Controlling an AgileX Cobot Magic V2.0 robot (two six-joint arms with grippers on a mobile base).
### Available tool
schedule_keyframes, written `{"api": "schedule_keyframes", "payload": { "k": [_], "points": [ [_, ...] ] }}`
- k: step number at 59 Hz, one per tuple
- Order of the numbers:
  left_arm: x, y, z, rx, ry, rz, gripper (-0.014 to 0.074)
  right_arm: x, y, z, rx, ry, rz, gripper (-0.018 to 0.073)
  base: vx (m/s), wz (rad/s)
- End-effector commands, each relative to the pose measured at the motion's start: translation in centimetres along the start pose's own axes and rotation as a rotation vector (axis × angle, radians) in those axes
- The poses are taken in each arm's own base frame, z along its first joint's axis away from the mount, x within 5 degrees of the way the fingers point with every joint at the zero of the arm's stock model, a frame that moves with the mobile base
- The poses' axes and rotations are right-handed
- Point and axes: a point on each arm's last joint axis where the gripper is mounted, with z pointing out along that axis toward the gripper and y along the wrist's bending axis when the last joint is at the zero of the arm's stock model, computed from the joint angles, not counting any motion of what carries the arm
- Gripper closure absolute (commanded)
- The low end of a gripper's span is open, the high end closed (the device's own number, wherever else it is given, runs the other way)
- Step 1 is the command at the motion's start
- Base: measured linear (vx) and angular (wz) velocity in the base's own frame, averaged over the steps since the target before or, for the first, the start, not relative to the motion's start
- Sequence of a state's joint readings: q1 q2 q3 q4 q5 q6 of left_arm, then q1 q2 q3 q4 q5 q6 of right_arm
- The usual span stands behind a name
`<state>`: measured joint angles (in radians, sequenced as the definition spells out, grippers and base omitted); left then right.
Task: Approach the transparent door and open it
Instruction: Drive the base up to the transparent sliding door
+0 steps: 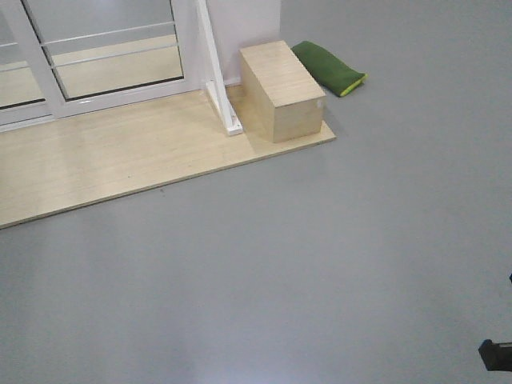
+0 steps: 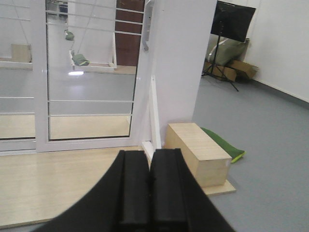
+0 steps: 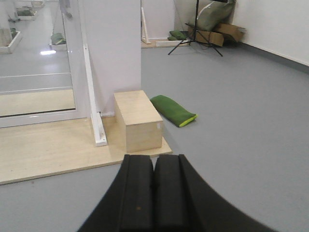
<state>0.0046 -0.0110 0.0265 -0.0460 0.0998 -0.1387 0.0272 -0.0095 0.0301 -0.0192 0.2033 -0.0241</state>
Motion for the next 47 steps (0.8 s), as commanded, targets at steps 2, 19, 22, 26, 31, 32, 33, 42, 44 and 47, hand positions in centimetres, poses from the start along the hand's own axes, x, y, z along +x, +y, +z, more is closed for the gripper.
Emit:
{"api": "schedule_keyframes", "payload": {
  "k": [2,19,22,26,31,32,33,42,44,47],
  "points": [
    [0.25,0.06,0.04,0.012,-0.062,-0.006,0.0602,-0.34,-0.02,-0.03,0.005,-0.081,-0.004,0.0566,0.59,0.34],
    [0.25,0.06,0.04,0.012,-0.062,-0.006,0.0602,-0.34,-0.02,-0.03,0.005,-0.081,-0.004,0.0566,0.57,0.32],
    [0.25,0.06,0.04,0.012,-0.062,-0.006,0.0602,-0.34,-0.02,-0.03,0.005,-0.081,-0.004,0.0566,0.56,0.28],
    [0.25,0.06,0.04,0.012,-0.062,-0.006,0.0602,-0.34,-0.02,-0.03,0.005,-0.081,-0.004,0.0566,0.55,0.27],
    [0.25,0.06,0.04,0.012,-0.062,-0.006,0.0602,-0.34,-0.02,-0.03,0.005,-0.081,-0.004,0.0566,0.55,0.26],
    [0.25,0.06,0.04,0.012,-0.062,-0.006,0.0602,-0.34,-0.02,-0.03,0.005,-0.081,-0.004,0.0566,0.54,0.26],
    [0.25,0.06,0.04,0.012,-0.062,-0.006,0.0602,-0.34,-0.02,-0.03,0.005,-0.081,-0.004,0.0566,0.54,0.26],
    [0.25,0.06,0.04,0.012,-0.062,-0.006,0.0602,-0.34,-0.02,-0.03,0.005,-0.081,-0.004,0.0566,0.53,0.24],
    [0.25,0.06,0.04,0.012,-0.062,-0.006,0.0602,-0.34,-0.02,-0.03,0.005,-0.081,-0.004,0.0566,0.53,0.22],
    [0.25,0.06,0.04,0.012,-0.062,-0.006,0.0602,-0.34,-0.02,-0.03,0.005,-0.081,-0.004,0.0566,0.52,0.22]
  ]
}}
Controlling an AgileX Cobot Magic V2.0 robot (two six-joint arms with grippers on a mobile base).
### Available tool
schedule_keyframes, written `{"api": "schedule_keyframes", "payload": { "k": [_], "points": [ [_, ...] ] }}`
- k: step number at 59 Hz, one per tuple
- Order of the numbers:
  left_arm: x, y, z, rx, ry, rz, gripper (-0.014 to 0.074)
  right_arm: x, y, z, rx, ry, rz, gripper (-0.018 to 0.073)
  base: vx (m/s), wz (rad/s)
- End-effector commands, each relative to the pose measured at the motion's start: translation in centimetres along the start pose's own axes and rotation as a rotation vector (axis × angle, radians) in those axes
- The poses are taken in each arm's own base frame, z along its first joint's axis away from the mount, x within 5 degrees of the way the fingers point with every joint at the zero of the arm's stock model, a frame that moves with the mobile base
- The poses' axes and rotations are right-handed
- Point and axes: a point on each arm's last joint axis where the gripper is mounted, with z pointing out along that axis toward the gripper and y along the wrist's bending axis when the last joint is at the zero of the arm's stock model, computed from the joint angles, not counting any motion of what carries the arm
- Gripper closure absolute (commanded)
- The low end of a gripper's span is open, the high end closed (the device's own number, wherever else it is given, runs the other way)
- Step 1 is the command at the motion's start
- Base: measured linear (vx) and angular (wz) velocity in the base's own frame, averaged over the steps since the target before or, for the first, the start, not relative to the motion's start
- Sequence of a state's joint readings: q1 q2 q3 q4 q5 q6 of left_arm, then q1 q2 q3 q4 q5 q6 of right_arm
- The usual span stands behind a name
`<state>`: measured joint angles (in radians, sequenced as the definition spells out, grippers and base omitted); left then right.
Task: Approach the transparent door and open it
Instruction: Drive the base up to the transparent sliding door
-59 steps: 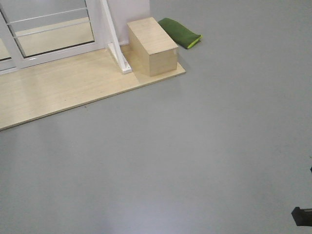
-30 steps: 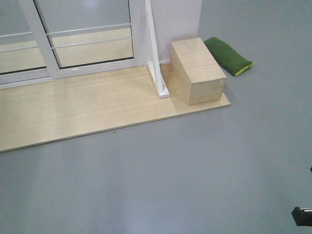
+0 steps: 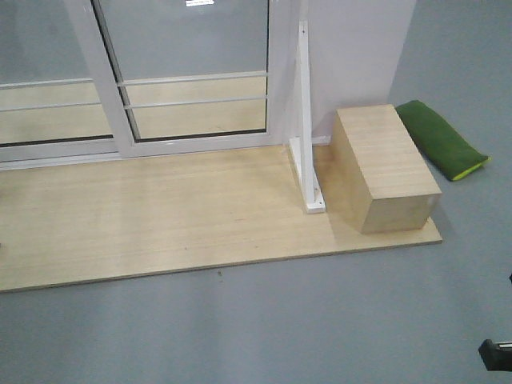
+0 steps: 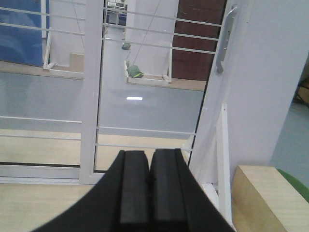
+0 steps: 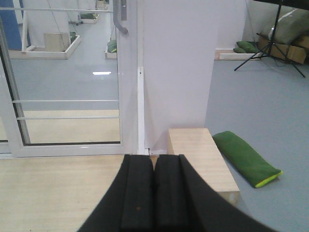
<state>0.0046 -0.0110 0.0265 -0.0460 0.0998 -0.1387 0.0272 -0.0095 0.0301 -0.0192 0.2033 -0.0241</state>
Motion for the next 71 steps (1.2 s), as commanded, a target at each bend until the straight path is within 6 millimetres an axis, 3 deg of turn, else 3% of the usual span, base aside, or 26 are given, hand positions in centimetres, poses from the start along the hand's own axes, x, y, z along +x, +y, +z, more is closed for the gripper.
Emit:
{"api": "schedule_keyframes", "payload": {
  "k": [1,71],
  "points": [
    [0.25,0.06,0.04,0.012,-0.062,-0.006,0.0602,-0.34,-0.02,-0.03,0.005,-0.081,-0.004,0.0566,0.52,0.22],
    [0.25,0.06,0.04,0.012,-0.062,-0.006,0.0602,-0.35,-0.02,-0.03,0.005,-0.082,-0.004,0.0566,0.46,0.12]
  ]
}}
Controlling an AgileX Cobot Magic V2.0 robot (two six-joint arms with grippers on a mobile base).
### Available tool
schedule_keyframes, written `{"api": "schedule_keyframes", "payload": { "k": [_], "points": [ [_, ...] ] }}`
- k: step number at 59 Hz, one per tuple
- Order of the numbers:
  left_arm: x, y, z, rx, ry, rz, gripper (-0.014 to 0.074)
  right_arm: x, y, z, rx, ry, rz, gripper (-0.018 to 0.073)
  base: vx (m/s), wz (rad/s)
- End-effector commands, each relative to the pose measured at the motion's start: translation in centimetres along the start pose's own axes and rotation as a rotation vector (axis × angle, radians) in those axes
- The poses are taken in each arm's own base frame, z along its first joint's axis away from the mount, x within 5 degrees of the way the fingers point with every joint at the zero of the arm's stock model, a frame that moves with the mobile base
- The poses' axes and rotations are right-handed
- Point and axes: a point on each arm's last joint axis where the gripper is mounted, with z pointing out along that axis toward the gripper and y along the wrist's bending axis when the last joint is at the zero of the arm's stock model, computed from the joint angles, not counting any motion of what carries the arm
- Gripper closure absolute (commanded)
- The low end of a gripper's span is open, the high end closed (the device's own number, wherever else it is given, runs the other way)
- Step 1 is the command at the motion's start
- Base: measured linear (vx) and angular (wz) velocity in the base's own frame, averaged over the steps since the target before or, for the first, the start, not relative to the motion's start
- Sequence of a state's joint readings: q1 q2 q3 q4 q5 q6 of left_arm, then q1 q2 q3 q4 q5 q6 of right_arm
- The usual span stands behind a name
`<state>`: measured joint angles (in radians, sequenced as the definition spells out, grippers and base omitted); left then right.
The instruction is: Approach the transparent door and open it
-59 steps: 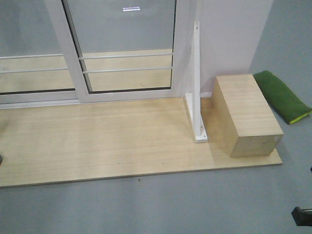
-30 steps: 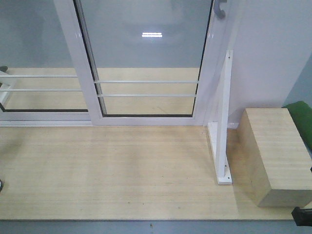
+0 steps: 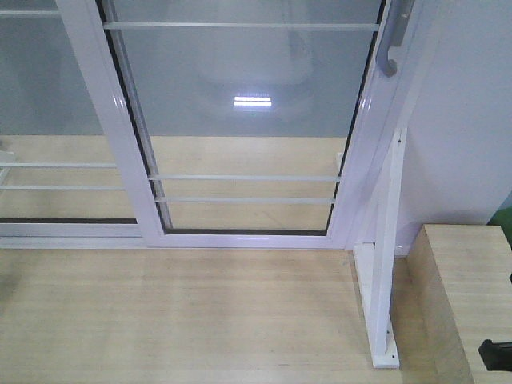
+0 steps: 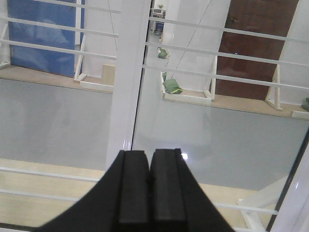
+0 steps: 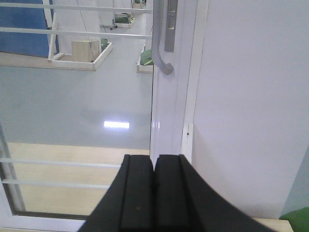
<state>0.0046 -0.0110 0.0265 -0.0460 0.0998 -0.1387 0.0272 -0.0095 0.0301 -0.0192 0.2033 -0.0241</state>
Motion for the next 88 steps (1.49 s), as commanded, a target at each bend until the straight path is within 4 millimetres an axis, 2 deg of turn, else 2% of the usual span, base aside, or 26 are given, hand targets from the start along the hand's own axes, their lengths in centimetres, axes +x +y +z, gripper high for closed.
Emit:
{"api": "schedule_keyframes", "payload": {
  "k": [1,38,88],
  "points": [
    [0.25,0.06,0.04,0.012,-0.062,-0.006,0.0602,-0.35,-0.02,-0.03,0.005,-0.082,-0.004,0.0566,0.36,-0.03],
    [0.25,0.06,0.04,0.012,-0.062,-0.006,0.0602,-0.35,-0.02,-0.03,0.005,-0.082,-0.004,0.0566,0.26,-0.01],
    [0.25,0.06,0.04,0.011,-0.063,-0.006,0.0602,-0.35,-0.02,-0.03,0.005,-0.082,-0.004,0.0566,0.04,0.01]
  ]
}}
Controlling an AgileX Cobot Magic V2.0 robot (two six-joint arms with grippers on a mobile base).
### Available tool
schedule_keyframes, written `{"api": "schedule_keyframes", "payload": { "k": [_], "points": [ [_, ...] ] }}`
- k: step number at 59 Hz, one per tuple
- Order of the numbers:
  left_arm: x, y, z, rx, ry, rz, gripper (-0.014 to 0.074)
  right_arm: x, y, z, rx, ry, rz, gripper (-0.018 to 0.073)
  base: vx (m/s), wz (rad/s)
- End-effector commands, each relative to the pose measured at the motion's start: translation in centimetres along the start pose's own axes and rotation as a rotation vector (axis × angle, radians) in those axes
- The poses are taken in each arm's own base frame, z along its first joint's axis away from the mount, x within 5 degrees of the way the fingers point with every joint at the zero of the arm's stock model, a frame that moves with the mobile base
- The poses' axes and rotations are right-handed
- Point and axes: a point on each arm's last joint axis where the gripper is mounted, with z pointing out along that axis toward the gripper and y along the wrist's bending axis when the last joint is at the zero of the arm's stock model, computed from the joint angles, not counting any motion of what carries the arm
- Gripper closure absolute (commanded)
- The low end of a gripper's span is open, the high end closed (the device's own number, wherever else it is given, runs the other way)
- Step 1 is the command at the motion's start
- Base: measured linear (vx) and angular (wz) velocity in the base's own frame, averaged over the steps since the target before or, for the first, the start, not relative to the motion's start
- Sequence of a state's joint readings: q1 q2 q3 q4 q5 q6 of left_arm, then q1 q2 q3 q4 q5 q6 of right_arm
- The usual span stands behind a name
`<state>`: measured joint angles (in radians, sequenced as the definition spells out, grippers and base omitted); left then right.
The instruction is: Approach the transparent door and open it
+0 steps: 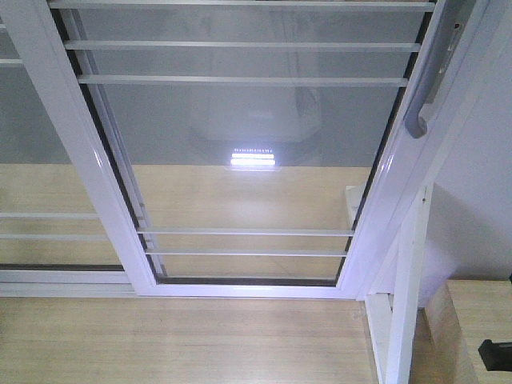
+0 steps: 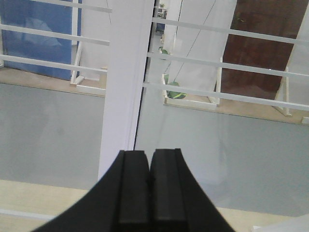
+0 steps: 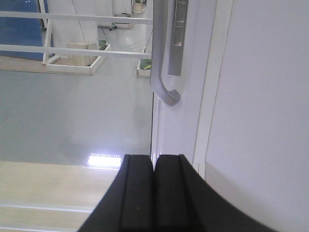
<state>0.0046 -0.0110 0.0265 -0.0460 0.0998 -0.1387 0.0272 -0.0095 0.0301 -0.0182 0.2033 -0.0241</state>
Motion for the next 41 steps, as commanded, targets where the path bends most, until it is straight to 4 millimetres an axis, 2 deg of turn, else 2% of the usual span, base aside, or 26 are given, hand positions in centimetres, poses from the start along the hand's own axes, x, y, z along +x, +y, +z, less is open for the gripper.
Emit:
{"api": "schedule_keyframes", "payload": {
  "k": [1,41],
  "points": [
    [0.25,0.06,0.04,0.011,-0.063,-0.006,0.0602,-0.35,-0.02,-0.03,0.005,-0.082,-0.005,0.0566,0.0,0.0],
    [0.25,0.06,0.04,0.011,-0.063,-0.006,0.0602,-0.35,-0.02,-0.03,0.005,-0.082,-0.005,0.0566,0.0,0.0]
  ]
}}
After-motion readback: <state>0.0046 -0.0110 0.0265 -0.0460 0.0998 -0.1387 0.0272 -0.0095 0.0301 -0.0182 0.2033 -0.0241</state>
